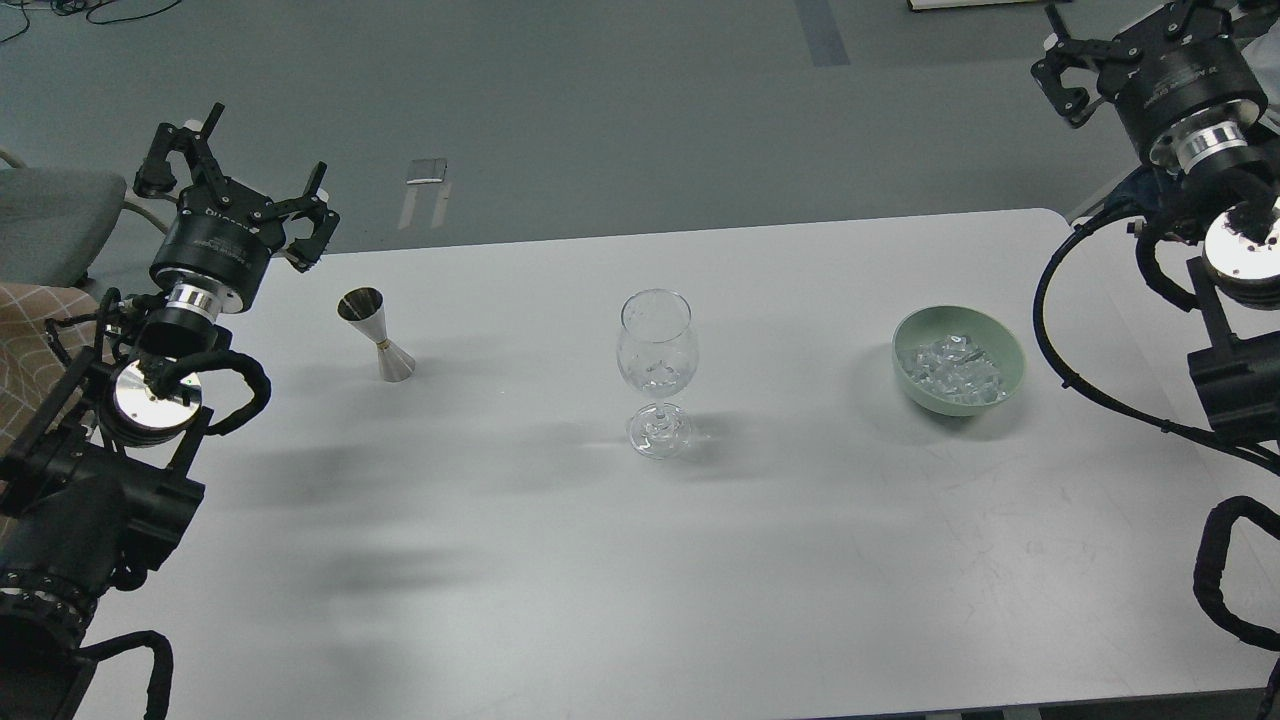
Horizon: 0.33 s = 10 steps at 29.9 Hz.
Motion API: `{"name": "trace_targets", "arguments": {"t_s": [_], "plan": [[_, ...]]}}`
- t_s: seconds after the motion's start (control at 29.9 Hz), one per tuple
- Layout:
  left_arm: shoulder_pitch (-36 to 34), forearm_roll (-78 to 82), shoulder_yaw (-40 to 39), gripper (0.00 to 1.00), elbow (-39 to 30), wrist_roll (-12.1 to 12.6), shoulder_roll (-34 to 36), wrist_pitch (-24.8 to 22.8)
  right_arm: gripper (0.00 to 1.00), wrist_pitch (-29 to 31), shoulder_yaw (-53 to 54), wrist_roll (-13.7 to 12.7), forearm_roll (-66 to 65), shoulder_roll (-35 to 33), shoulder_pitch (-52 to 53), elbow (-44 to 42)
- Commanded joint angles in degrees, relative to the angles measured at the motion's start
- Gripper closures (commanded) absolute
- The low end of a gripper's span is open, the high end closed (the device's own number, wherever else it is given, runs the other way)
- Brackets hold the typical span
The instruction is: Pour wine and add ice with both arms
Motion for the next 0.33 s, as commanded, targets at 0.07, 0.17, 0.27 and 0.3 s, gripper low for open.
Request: {"name": "trace_targets", "arguments": {"t_s": [0.07,0.17,0.27,0.3], "plan": [[-0.2,-0.5,-0.7,0.02,0.1,-0.3,-0.1,0.8,0.00,0.1,0.4,0.5,0.2,3.9,0.3,-1.9],[-0.4,-1.1,-1.8,0.02,0.1,-1.8,-0.1,1.1,0.00,0.1,0.4,1.4,0.2,5.1,1.1,-2.7],[-0.3,-1.2,-2.2,0.02,0.1,-1.9,-0.1,1.1,0.00,0.1,0.4,1.9,0.2,5.5,1.1,-2.7],[-0.3,-1.1,-2.1,0.02,0.1,-1.8,-0.1,1.1,0.00,0.1,0.4,2.3,0.2,5.5,1.1,-2.7]]}}
